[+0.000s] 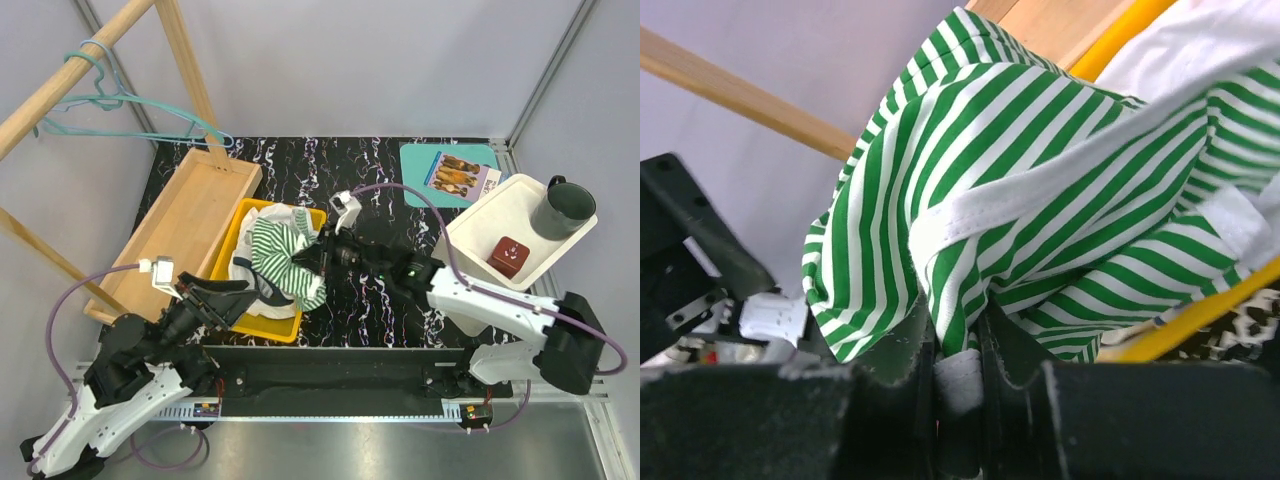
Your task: Remove the tank top from the hanger
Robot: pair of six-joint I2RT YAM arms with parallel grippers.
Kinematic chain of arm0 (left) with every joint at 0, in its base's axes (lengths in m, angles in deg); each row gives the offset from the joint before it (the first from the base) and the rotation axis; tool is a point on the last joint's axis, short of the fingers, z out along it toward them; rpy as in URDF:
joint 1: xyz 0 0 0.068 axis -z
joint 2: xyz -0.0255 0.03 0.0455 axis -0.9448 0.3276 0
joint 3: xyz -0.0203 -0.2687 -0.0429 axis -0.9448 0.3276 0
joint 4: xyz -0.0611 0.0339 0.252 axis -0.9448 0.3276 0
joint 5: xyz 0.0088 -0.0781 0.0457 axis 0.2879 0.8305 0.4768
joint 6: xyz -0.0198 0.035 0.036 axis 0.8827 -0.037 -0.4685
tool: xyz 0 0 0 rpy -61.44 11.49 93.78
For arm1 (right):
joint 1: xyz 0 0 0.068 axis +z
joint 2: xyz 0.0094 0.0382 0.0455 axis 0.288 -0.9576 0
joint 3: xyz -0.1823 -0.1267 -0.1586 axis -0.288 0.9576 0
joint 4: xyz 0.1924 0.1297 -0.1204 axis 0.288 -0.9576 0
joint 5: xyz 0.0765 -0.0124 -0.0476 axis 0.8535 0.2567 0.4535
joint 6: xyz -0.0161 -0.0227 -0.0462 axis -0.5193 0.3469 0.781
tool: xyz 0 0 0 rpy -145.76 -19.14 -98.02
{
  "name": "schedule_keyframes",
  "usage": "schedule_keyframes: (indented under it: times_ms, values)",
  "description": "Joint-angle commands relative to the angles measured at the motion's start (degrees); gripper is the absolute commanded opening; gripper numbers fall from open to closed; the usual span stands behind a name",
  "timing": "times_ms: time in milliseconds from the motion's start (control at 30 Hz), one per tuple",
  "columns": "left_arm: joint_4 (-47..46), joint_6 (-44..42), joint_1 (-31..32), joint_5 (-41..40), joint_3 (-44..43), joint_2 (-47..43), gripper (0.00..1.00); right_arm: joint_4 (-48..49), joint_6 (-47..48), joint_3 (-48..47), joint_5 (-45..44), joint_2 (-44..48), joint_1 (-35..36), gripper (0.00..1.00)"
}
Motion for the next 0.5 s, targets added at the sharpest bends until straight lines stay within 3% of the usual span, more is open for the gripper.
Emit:
schedule_keyframes:
  times_ms: [0, 267, 467]
  values:
    - [3.74, -1.75, 0.15, -5.52, -3.51, -3.87, 0.72, 14.78, -12.92, 1.02, -3.99, -5.64, 3.08, 0.00]
    - [6.38, -1.67, 0.15, -6.76, -4.48, -4.05, 0.73, 8.48, -20.14, -5.64, -39.13, -20.13, 11.62, 0.00]
    - [9.37, -1.49, 0.14, -7.81, -5.54, -5.36, 0.73, 3.55, -21.82, -13.91, -45.93, -34.02, 12.93, 0.07]
